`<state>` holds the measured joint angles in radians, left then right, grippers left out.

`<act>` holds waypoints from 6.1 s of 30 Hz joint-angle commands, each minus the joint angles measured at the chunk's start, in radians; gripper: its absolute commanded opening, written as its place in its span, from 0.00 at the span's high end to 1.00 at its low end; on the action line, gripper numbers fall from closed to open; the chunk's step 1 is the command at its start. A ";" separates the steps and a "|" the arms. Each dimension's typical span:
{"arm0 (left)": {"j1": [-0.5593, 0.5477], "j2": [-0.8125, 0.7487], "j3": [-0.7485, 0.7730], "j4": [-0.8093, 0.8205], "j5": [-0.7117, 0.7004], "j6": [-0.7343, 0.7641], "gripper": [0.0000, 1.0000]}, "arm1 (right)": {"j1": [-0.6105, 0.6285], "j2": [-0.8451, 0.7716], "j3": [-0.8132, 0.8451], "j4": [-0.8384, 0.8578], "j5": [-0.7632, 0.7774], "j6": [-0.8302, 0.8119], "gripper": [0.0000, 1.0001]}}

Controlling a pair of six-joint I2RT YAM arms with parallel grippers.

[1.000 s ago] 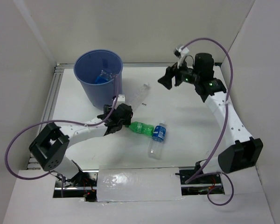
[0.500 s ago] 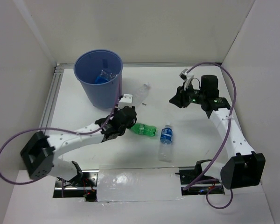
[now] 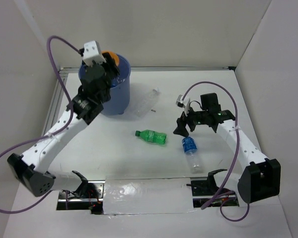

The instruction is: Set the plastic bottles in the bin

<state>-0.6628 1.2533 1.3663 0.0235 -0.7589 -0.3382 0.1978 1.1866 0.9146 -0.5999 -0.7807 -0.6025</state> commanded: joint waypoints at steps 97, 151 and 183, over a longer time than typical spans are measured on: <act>-0.267 0.224 -0.395 -0.401 0.501 -1.532 0.00 | 0.226 0.603 1.194 0.195 0.397 0.429 0.05; 0.465 0.192 0.208 -0.313 0.381 -0.504 0.58 | -0.106 0.501 0.463 0.229 0.215 0.805 0.06; 0.304 -0.534 -0.369 -0.445 0.540 -0.433 0.00 | 0.262 1.194 0.971 0.288 0.526 1.250 0.17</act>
<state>-0.3485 0.7193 1.0172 -0.3985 -0.2089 -0.7414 0.4339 2.3524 1.8633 -0.3305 -0.3290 0.6292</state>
